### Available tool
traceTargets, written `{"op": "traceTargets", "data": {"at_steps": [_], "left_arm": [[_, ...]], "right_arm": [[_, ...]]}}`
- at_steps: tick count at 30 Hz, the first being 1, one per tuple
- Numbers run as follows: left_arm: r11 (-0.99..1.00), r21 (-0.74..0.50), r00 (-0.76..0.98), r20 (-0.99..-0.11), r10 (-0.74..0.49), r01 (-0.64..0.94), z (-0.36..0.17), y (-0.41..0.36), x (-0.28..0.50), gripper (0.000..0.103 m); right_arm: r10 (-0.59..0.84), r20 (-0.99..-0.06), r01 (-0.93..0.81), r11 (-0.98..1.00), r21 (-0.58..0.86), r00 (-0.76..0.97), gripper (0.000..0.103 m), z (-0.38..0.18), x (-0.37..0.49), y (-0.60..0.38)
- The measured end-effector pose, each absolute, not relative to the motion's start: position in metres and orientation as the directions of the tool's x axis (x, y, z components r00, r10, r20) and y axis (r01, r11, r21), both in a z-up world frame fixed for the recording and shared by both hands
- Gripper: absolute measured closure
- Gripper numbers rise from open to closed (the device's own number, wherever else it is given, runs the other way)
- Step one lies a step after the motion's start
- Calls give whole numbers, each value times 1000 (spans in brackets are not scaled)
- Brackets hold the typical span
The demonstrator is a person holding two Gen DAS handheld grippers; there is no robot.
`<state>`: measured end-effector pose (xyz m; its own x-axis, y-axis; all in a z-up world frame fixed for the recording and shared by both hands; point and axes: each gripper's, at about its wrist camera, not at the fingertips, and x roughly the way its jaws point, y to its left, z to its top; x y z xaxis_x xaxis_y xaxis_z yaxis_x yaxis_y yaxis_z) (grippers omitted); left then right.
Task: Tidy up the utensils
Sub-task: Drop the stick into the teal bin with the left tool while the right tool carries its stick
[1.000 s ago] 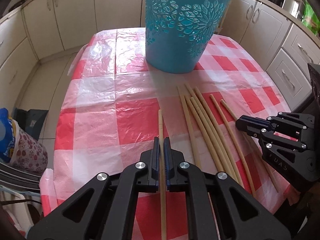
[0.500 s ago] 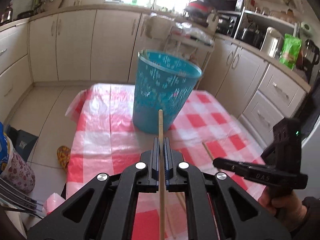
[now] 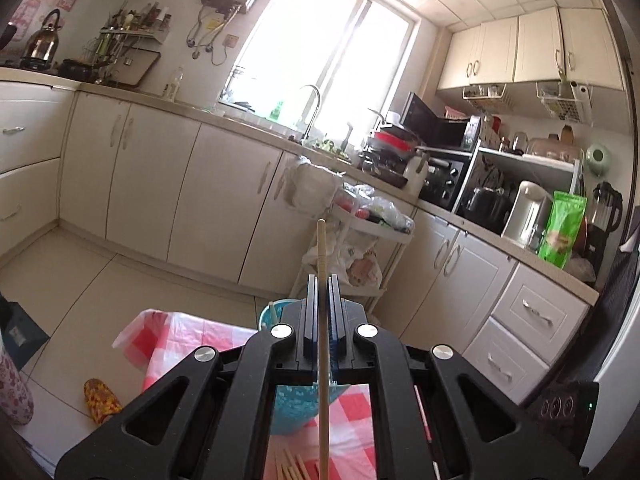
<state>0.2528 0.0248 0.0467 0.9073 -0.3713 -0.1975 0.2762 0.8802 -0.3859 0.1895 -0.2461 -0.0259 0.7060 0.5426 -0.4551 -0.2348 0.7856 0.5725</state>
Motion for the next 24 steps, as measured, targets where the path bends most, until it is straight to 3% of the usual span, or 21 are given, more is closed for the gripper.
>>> {"op": "traceTargets", "data": {"at_steps": [12, 20, 24], "left_arm": [[850, -465, 937, -108, -333, 248, 57, 11, 313, 99], [857, -496, 970, -101, -220, 143, 35, 1, 362, 99], [872, -478, 971, -141, -192, 103, 24, -6, 380, 99]], "right_arm": [[521, -401, -238, 785, 571, 754, 97, -12, 206, -253], [511, -414, -212, 784, 583, 753, 97, -26, 221, -261], [508, -420, -203, 785, 586, 752, 97, -32, 227, -264]]}}
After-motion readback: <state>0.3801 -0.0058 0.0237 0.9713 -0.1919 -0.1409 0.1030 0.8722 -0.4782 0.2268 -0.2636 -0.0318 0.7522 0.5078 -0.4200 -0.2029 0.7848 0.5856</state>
